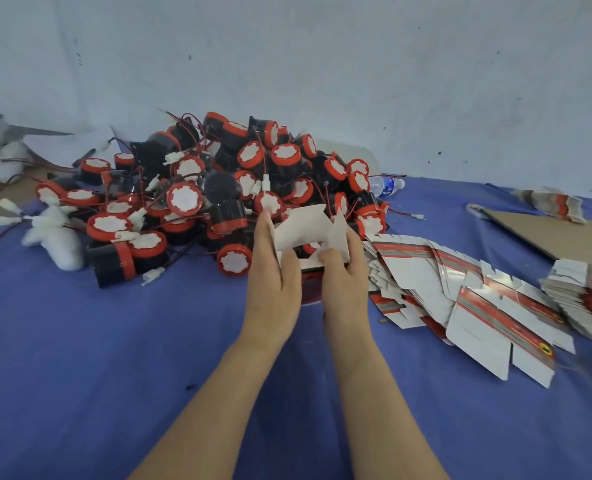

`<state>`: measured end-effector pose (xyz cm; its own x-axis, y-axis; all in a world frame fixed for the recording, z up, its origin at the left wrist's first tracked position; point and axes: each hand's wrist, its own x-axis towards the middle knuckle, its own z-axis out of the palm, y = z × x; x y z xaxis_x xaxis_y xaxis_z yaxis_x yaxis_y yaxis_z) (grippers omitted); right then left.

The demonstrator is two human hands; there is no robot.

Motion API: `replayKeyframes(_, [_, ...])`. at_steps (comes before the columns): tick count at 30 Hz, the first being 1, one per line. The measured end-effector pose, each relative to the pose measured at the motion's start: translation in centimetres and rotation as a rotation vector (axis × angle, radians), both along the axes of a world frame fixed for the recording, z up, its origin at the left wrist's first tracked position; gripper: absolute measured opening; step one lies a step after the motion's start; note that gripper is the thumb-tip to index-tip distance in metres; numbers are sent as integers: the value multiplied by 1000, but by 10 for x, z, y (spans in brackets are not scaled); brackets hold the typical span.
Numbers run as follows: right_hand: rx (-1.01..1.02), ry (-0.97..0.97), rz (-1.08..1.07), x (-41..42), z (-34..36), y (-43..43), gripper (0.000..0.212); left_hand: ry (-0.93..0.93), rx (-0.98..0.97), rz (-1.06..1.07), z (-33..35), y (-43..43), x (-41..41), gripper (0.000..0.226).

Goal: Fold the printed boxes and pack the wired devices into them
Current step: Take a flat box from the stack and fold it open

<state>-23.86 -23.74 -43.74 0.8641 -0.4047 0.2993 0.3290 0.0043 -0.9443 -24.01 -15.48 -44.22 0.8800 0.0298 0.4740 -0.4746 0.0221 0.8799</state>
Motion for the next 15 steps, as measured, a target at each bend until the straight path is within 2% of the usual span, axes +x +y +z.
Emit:
replayKeyframes(3, [-10,-58,57,-2,-1,0,44,-67,44,18,2,3,1,65])
replayKeyframes(5, [24,-57,213,-5,3,-1,32,-51,-3,32,0,6,4,61])
replayKeyframes(7, [140,-30,322,-6,7,-3,42,-49,-17,45,1,7,5,51])
replayKeyframes(9, [165,-1,283,-5,6,-4,25,-62,-10,-3,4,6,2,39])
replayKeyframes(10, [142,3,234,-4,5,-4,26,-44,-30,-50,6,5,1,37])
replayKeyframes(12, [103,8,174,-4,3,-6,43,10,-98,-116,7,4,1,34])
replayKeyframes(14, [61,0,137,-4,3,-5,46,10,-75,-95,8,4,1,32])
replayKeyframes(15, [39,-11,133,-4,4,-4,46,4,-50,-73,6,5,3,40])
